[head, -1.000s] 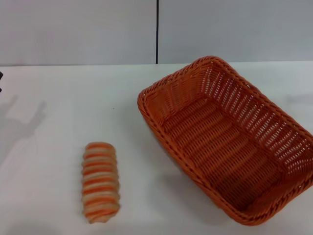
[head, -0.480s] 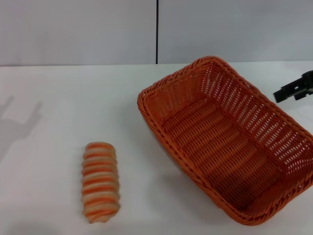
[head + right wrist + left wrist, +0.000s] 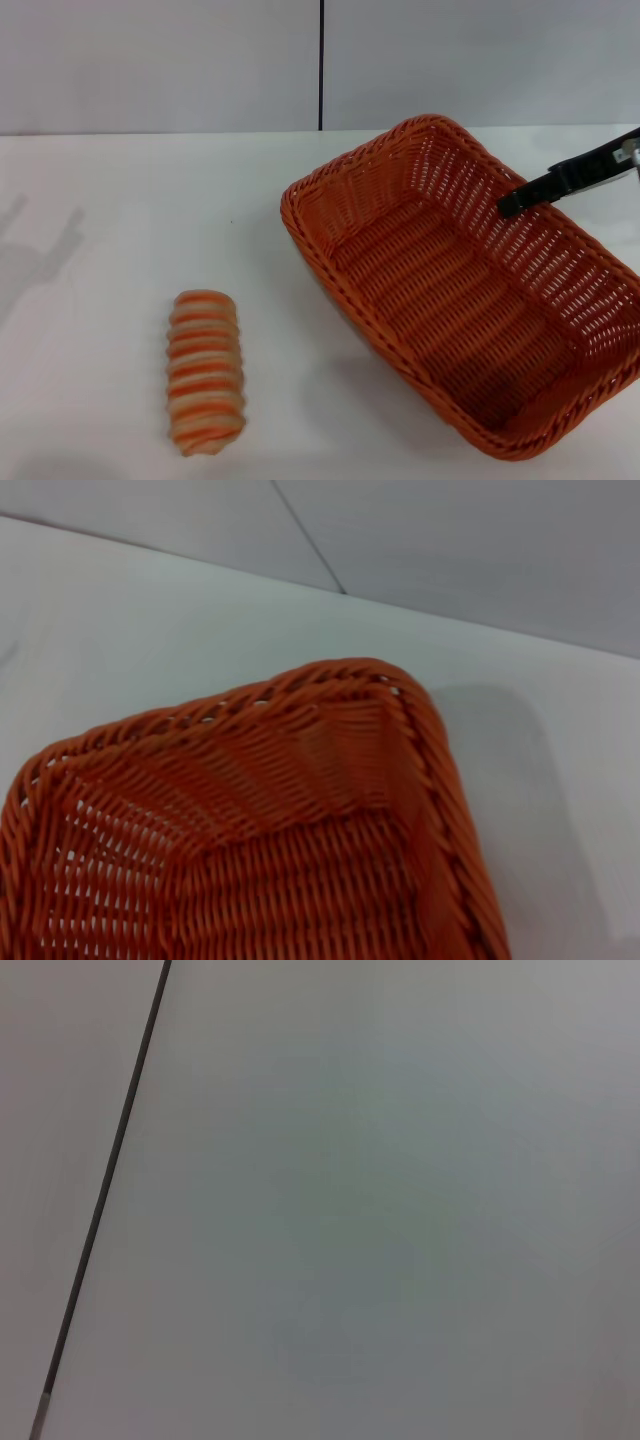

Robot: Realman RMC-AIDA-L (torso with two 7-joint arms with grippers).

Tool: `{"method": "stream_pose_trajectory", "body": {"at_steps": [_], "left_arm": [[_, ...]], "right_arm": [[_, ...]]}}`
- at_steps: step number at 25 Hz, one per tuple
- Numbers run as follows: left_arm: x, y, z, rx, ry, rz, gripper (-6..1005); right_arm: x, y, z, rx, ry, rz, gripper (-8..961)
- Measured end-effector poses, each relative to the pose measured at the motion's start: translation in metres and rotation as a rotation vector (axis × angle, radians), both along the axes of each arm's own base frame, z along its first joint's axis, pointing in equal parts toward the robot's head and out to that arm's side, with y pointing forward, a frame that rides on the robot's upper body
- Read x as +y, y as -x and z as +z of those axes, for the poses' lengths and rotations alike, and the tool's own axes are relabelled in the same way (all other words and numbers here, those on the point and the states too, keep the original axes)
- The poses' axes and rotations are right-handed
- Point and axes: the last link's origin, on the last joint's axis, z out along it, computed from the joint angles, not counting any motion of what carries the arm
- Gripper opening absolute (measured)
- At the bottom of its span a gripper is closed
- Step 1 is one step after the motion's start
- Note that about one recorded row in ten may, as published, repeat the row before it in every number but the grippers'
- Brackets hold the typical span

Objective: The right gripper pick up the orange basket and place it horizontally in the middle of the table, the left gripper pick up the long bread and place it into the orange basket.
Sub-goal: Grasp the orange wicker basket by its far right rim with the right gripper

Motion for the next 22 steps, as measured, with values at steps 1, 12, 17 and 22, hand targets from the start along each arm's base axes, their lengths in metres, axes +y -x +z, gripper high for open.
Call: {"method": "stream_pose_trajectory", "body": {"at_steps": [1, 12, 17, 22], "left_arm": [[0.000, 0.000, 0.000, 0.001, 0.000, 0.000, 828], [0.000, 0.001, 0.000, 0.011, -0.003, 0.004, 828], [0.001, 0.001, 0.003, 0.021, -0.008, 0.003, 828], [0.000, 0.002, 0.004, 0.021, -0.013, 0.009, 828]], "right_arm": [[0.000, 0.000, -0.002, 0.002, -0.001, 0.001, 681], [0.000, -0.010, -0.017, -0.010, 0.005, -0.023, 673], [0.001, -0.010, -0.020, -0.030, 0.012, -0.017, 670], [0.000, -0.010, -0.024, -0.036, 0.016, -0.011, 487]]}}
